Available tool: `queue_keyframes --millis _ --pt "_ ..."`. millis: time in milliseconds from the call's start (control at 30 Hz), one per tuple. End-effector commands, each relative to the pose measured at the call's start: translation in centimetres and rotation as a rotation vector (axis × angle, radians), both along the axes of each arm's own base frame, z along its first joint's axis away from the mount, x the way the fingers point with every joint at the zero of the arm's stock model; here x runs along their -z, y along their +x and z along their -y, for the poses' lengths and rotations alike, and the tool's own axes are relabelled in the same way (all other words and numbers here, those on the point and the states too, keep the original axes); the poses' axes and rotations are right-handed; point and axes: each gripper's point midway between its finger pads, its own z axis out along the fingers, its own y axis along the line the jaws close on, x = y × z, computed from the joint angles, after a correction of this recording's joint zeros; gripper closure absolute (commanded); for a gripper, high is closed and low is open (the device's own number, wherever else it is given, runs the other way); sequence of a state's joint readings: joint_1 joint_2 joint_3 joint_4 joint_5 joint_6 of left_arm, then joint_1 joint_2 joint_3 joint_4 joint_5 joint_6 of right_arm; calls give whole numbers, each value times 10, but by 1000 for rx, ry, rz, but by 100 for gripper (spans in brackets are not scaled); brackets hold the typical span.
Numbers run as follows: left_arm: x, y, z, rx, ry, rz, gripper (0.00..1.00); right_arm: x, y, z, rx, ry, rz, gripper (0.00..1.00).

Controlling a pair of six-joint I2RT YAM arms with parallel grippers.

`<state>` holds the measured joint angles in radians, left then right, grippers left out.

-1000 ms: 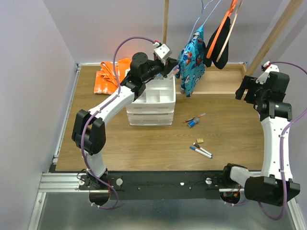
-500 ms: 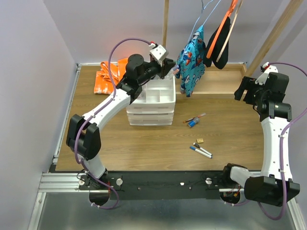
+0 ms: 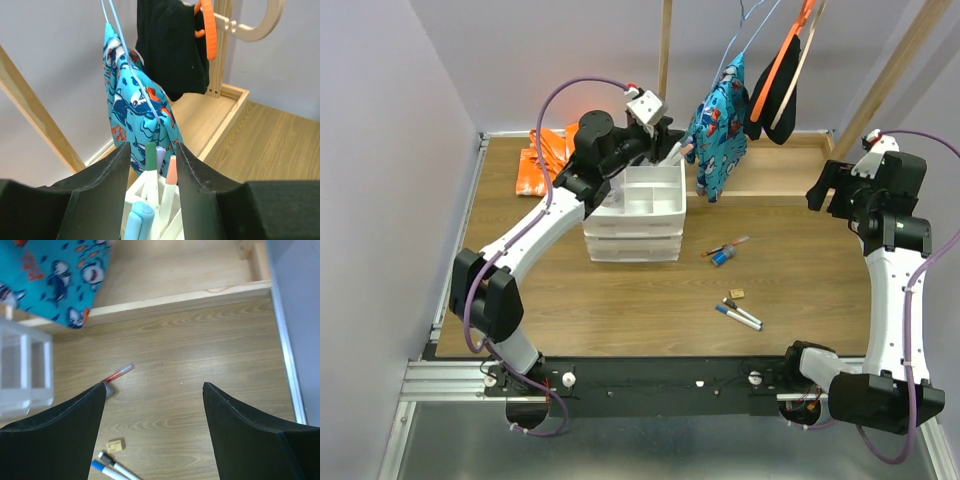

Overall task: Sort the stationery into containers
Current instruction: Place the pen in the drawer, then pick up the pen from the center of the board.

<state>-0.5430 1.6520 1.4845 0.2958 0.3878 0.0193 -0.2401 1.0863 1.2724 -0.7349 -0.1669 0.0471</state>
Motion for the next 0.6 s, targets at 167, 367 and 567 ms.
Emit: queue_keyframes --millis 167,367,567 --pt "-78 -76 -61 -59 -12 62 46 31 -50 -76 -654 -44 -72 21" --pt "-36 -118 -113 -177 135 -21 36 95 -69 -66 -799 -255 -169 21" --pt "34 -142 -152 -200 429 -72 35 150 -104 -100 -1000 -374 -255 21"
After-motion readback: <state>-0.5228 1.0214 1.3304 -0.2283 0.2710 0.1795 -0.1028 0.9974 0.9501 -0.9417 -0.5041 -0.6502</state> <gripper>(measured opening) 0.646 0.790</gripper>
